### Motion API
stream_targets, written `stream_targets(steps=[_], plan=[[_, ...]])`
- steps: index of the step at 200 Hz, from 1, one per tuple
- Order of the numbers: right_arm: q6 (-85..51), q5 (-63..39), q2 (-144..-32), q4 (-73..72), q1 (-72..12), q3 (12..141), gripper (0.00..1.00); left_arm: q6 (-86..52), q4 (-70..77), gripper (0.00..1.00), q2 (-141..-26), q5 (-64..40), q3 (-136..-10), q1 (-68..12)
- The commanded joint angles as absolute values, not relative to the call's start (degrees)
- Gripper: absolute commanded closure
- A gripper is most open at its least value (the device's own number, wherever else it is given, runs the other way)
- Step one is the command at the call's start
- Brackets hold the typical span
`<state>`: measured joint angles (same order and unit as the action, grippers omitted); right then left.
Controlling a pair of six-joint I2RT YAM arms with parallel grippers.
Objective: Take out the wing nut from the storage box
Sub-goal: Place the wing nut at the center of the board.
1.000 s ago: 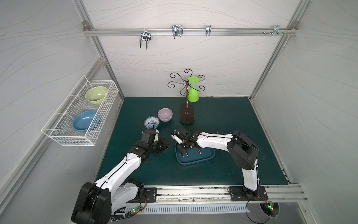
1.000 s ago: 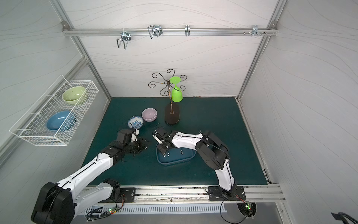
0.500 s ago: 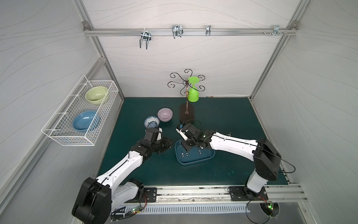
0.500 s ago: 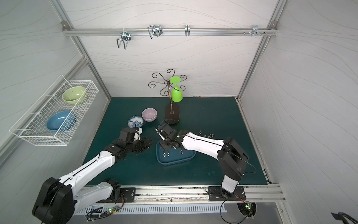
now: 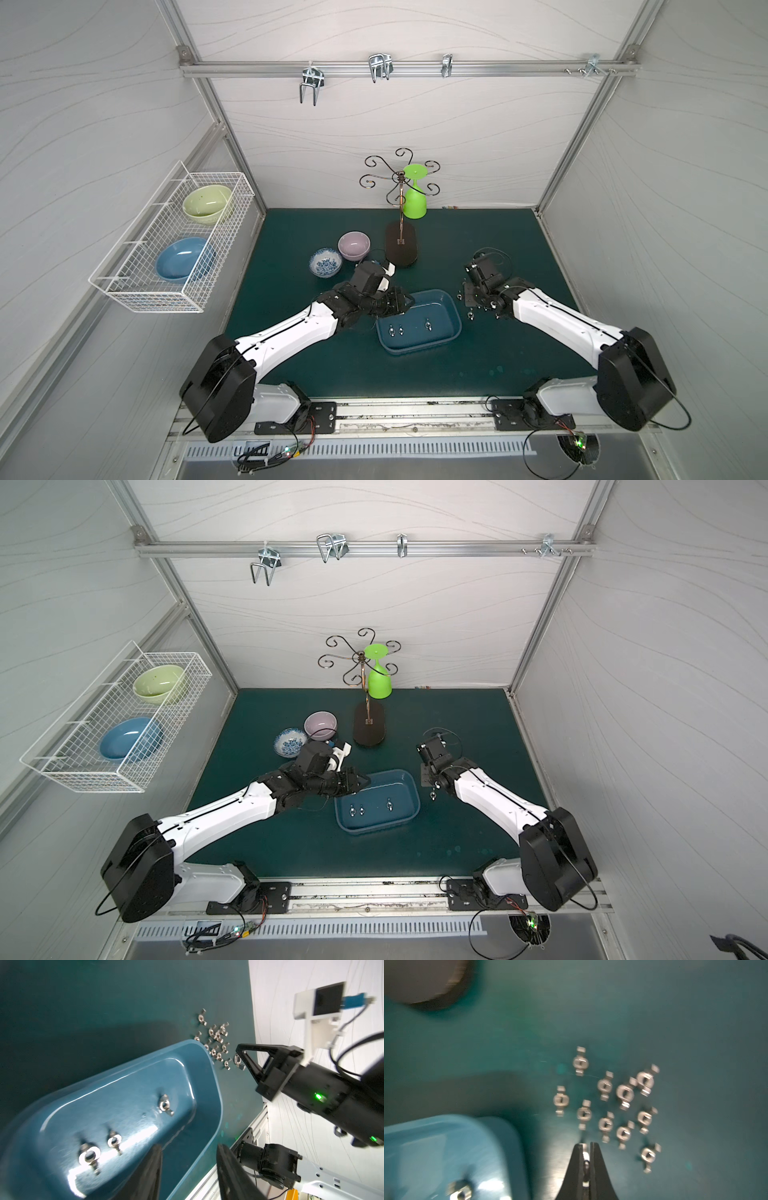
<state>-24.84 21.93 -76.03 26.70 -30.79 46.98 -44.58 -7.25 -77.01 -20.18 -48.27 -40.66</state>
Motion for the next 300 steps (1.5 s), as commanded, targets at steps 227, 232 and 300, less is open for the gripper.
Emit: stream_targets(steps=[227,232,300], plan=[[-32.8,13.6,-82.3,22.4,-26.5,38.8,1.00,-45.7,1.8,0.52,-91.5,-22.9,-56.8,-49.7],[-32.9,13.5,-82.3,22.4,-26.5,38.8,1.00,-45.8,1.8,0.52,-91.6,-22.9,-56.8,-49.7],[-32.8,13.4,-81.0,23.6,-26.9,38.9,0.92,-46.1,1.9,0.52,-92.5,-23.0,-57.0,-49.7]])
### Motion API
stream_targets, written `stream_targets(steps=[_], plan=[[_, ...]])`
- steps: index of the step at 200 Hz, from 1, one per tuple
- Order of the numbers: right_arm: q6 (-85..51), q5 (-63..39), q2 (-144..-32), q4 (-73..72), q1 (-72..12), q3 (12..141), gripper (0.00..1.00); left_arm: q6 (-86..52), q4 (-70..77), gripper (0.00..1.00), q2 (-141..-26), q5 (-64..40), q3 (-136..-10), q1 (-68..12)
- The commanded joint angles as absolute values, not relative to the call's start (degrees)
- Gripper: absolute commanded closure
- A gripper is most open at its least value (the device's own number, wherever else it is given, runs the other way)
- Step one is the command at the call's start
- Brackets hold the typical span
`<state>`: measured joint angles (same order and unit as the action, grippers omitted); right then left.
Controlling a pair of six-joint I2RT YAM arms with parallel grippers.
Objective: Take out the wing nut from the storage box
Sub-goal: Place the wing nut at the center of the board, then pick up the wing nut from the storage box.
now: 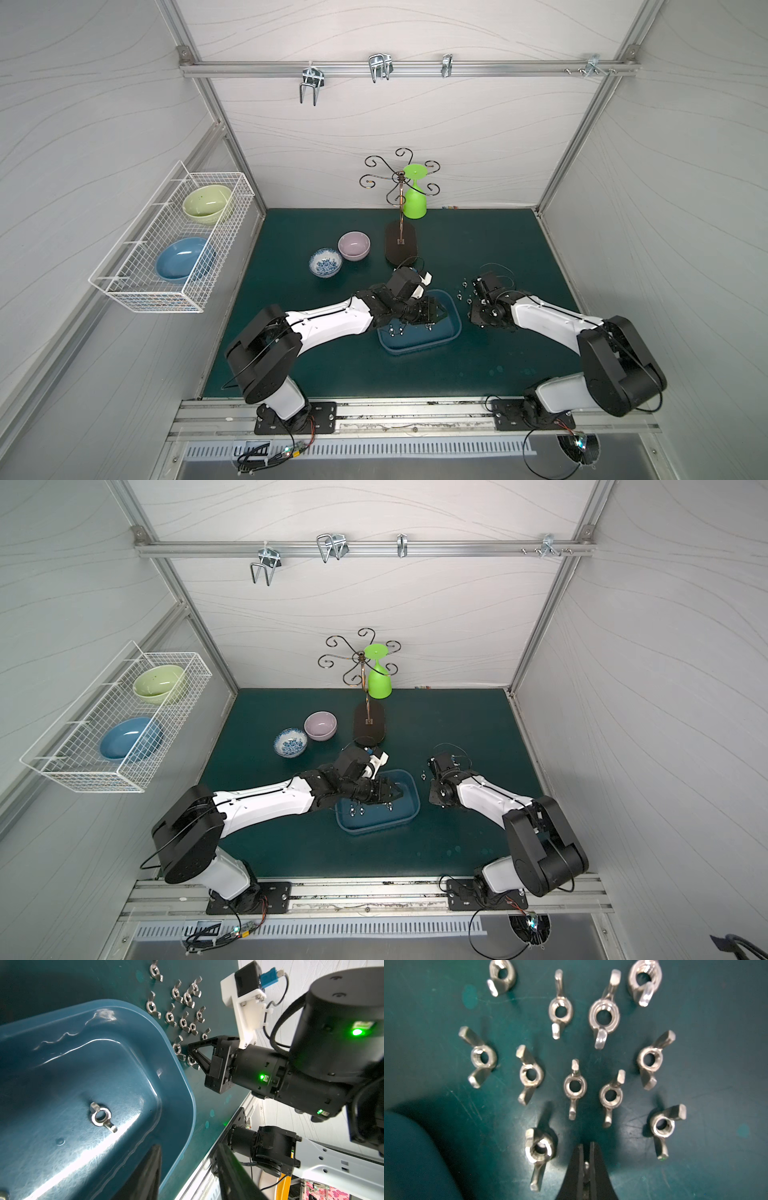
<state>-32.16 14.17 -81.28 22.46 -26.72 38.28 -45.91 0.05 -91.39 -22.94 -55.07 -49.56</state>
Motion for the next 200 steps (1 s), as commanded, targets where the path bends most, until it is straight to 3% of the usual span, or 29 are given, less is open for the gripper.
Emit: stream_targets(steps=[1,39,76,114,142,200], plan=[[-32.7,13.5,-80.9,23.6,-26.9,38.9,0.92,-46.1,1.9,0.52,-92.5,-23.0,-57.0,-49.7],[-32.6,14.3,-78.3,24.9,-27.2,38.9,0.81,-46.0,1.7,0.52,-92.3,-22.8,-56.9,-49.7],[-31.7,15.1,-74.6,26.9,-27.8,39.8,0.79,-45.1,0.0,0.52,-91.2,-21.8,-57.3,-49.3],[-27.2,13.9,-68.1,26.7,-39.1,44.5,0.77,-45.1,-3.2,0.52,-83.9,-20.4,-54.1,-43.5],[-24.0,11.0,-74.1,26.5,-50.7,52.3,0.74,-46.7,-6.4,0.51,-74.4,-18.9,-46.8,-33.8],[-15.8,-3.2,-90.6,21.1,-61.0,62.5,0.71,-47.4,-15.1,0.49,-57.7,-17.6,-33.6,-17.6]])
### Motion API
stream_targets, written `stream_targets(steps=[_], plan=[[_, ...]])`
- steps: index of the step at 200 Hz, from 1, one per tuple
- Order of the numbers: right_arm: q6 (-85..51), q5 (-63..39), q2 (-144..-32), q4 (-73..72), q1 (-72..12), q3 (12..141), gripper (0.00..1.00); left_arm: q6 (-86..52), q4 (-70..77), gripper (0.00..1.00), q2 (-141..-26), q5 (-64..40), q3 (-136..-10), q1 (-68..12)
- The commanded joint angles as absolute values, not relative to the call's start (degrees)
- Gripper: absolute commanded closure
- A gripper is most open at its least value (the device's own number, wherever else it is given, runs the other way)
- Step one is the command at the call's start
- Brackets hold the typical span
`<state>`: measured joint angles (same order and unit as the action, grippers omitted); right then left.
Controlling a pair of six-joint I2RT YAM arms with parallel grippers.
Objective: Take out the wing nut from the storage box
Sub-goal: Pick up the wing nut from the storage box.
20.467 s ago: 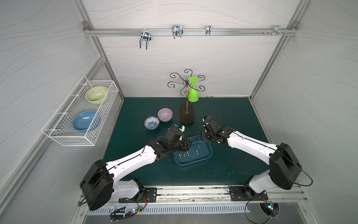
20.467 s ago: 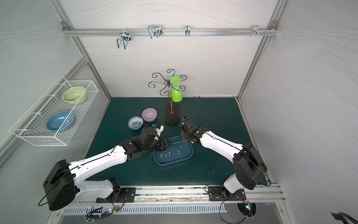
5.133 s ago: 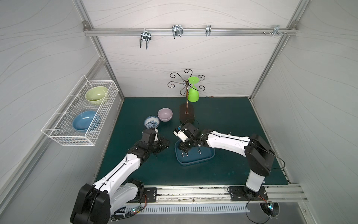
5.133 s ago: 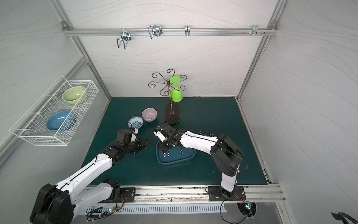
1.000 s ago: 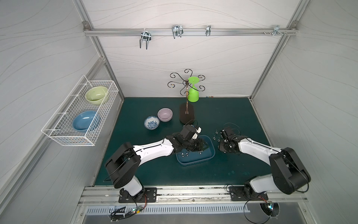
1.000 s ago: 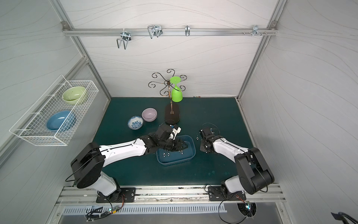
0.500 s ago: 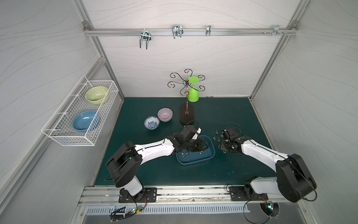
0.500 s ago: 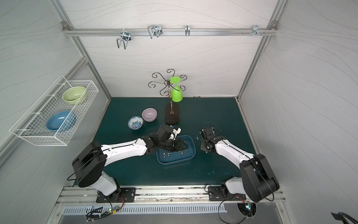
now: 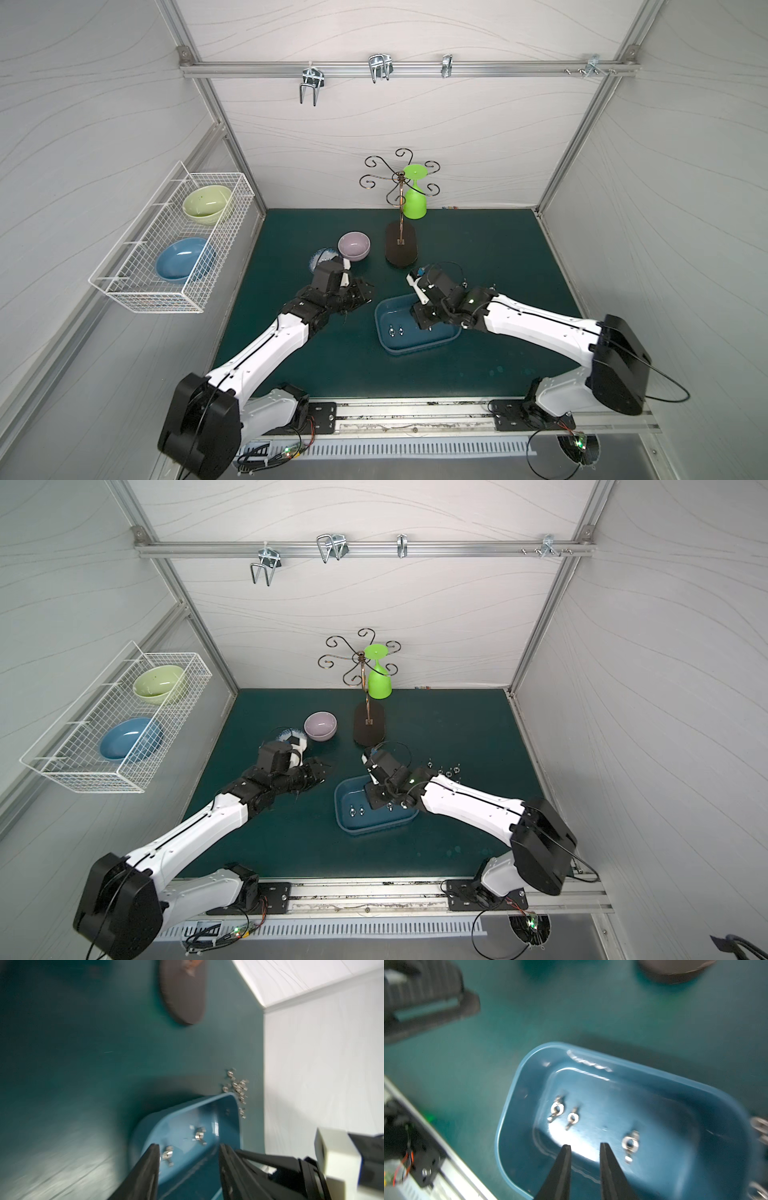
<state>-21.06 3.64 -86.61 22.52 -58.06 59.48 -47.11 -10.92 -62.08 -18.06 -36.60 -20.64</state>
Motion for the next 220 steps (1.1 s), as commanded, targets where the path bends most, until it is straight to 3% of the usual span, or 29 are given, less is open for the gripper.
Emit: stream_targets(steps=[1,27,76,220], plan=[[-15.7,-3.4,-90.8,21.0,-61.1,62.6,0.71,-47.4,-15.2,0.49,-57.6,-17.6,-33.4,-17.5],[-13.0,-6.5,-96.5,21.1,-62.1,66.2,0.69,-47.1,-16.3,0.49,-55.1,-18.2,-31.5,-16.4],[-11.9,-2.8,-103.4,20.0,-62.1,69.1,0.67,-46.4,-14.9,0.49,-58.5,-21.8,-33.1,-16.3],[-10.3,1.5,-108.0,18.7,-59.9,68.9,0.63,-46.1,-12.2,0.49,-61.8,-23.5,-32.7,-16.3]])
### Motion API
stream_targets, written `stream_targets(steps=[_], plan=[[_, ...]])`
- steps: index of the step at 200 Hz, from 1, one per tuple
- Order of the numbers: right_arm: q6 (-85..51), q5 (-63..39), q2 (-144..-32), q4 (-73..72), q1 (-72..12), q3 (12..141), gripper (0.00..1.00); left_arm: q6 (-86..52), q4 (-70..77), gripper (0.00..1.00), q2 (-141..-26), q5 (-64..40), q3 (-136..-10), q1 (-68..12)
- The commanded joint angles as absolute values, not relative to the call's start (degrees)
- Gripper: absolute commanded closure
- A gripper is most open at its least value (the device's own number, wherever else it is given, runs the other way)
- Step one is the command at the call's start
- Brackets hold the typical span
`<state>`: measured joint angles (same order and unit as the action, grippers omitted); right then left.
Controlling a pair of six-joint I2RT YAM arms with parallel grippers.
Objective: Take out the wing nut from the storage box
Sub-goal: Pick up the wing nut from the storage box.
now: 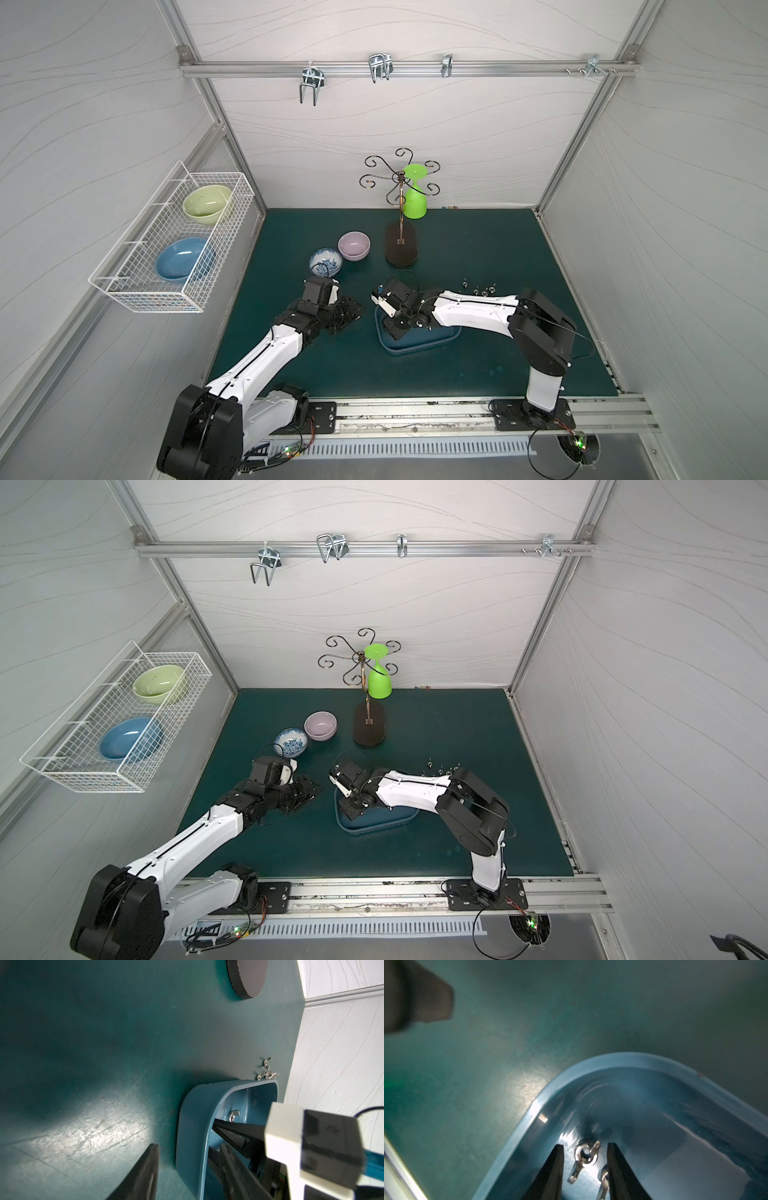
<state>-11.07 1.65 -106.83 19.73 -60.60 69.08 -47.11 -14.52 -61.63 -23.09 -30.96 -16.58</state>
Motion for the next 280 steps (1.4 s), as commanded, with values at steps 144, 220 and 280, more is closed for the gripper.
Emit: stream_targets(steps=[144,220,280], plan=[[-10.7,0.1,-108.1,18.4,-59.7,69.0,1.00,-46.4,-11.6,0.51,-62.1,-23.5,-32.2,-16.3],[-12.9,1.8,-102.8,18.8,-58.1,69.3,1.00,-46.6,-11.1,0.51,-62.3,-24.5,-32.9,-16.4],[-14.9,3.3,-100.7,20.6,-56.4,68.1,1.00,-46.8,-11.0,0.52,-62.5,-24.5,-33.5,-17.0]])
